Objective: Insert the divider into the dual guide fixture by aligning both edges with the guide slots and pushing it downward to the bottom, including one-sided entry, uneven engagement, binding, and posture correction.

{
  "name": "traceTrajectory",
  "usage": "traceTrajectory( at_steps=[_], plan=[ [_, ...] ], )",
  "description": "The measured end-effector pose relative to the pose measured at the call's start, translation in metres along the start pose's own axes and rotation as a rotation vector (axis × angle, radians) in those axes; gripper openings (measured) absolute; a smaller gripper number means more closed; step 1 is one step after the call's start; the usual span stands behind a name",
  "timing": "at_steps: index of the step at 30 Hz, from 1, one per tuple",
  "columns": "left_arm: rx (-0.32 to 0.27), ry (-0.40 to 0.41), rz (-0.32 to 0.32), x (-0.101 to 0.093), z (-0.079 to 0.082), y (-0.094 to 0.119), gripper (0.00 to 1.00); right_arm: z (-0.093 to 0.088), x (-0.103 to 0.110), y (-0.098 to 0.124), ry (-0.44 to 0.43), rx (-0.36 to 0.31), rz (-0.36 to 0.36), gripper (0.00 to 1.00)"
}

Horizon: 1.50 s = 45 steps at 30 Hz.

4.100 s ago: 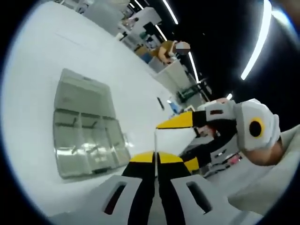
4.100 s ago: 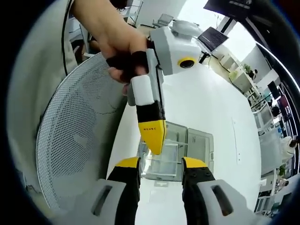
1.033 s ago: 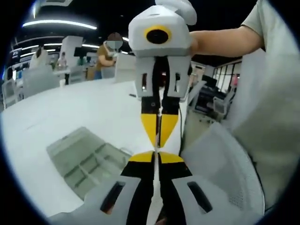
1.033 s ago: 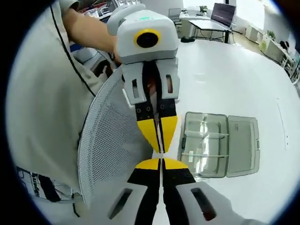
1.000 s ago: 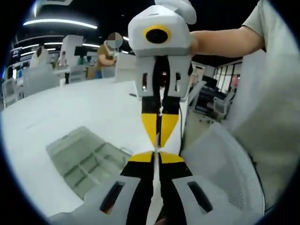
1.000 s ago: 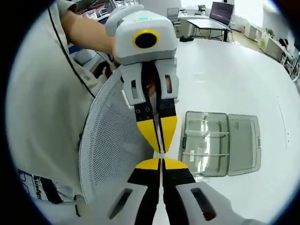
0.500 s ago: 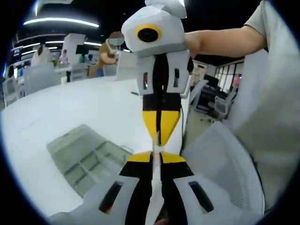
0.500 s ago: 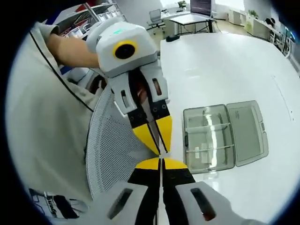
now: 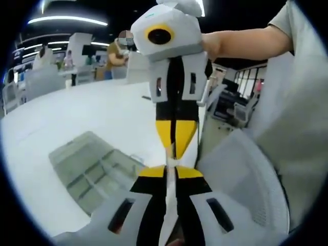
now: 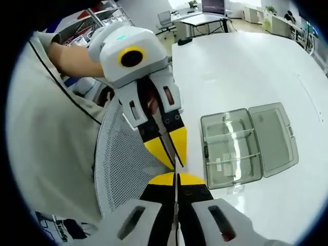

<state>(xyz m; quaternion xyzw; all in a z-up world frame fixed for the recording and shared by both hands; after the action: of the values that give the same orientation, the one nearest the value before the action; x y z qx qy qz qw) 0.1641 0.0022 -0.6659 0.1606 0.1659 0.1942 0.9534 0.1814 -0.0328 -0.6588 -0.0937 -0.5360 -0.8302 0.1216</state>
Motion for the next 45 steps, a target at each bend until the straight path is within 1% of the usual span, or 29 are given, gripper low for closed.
traceTrajectory(
  at_steps=[7, 9, 12, 15, 16, 17, 18, 22, 24, 26, 28, 30, 33, 39, 43, 45],
  plan=[
    [-0.002, 0.012, 0.012, 0.002, -0.001, -0.001, 0.04, 0.000, -0.001, -0.001, -0.009, -0.004, -0.008, 0.00],
    [-0.003, -0.003, 0.026, 0.005, 0.000, 0.000, 0.04, 0.002, -0.003, 0.000, 0.019, 0.000, -0.030, 0.00],
    [-0.014, 0.000, 0.058, 0.010, 0.002, 0.001, 0.05, 0.004, -0.008, 0.002, 0.040, 0.017, -0.053, 0.00],
    [-0.017, 0.001, 0.076, 0.015, 0.003, 0.005, 0.07, 0.002, -0.014, 0.003, 0.062, 0.037, -0.081, 0.00],
    [-0.013, 0.003, 0.081, 0.016, 0.003, 0.006, 0.09, 0.002, -0.014, 0.003, 0.061, 0.040, -0.077, 0.00],
    [-0.003, 0.017, 0.093, 0.018, 0.001, 0.007, 0.13, 0.002, -0.016, 0.003, 0.065, 0.043, -0.083, 0.00],
    [-0.003, 0.014, 0.092, 0.019, 0.001, 0.007, 0.15, 0.002, -0.017, 0.004, 0.071, 0.048, -0.092, 0.00],
    [-0.010, 0.001, 0.106, 0.020, 0.003, 0.010, 0.16, 0.002, -0.024, 0.005, 0.085, 0.062, -0.121, 0.00],
    [-0.011, -0.003, 0.115, 0.021, 0.004, 0.011, 0.20, 0.002, -0.028, 0.005, 0.091, 0.067, -0.134, 0.00],
    [-0.006, -0.014, 0.121, 0.021, 0.004, 0.012, 0.22, 0.001, -0.034, 0.005, 0.111, 0.091, -0.166, 0.00],
    [0.000, -0.015, 0.125, 0.022, 0.003, 0.013, 0.25, 0.001, -0.037, 0.004, 0.104, 0.096, -0.168, 0.00],
    [0.008, -0.013, 0.129, 0.022, 0.003, 0.013, 0.29, 0.001, -0.040, 0.004, 0.110, 0.106, -0.180, 0.00],
    [0.004, -0.016, 0.138, 0.022, 0.003, 0.015, 0.31, 0.000, -0.044, 0.003, 0.117, 0.121, -0.197, 0.00],
    [0.008, -0.005, 0.177, 0.025, 0.002, 0.019, 0.38, -0.002, -0.055, 0.000, 0.130, 0.156, -0.231, 0.00],
    [0.029, -0.002, 0.205, 0.027, 0.001, 0.021, 0.46, -0.002, -0.061, -0.001, 0.142, 0.180, -0.255, 0.00],
    [0.037, -0.004, 0.220, 0.028, 0.000, 0.022, 0.49, -0.002, -0.062, -0.003, 0.144, 0.185, -0.254, 0.00]
  ],
)
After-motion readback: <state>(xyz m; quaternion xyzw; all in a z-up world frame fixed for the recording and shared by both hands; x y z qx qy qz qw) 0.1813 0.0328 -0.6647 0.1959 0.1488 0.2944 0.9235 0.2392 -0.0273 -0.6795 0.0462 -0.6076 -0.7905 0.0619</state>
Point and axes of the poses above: the point that each gripper's makers call its tool centre point, and the gripper's own axes: y roughly backward along the fingers, x roughly to its left, z roughly out of its top, the point moved 3 cm from there along y, roughly backward along the fingers, and after that the axes turned 5 degrees about -z, right-handed, at the moved point
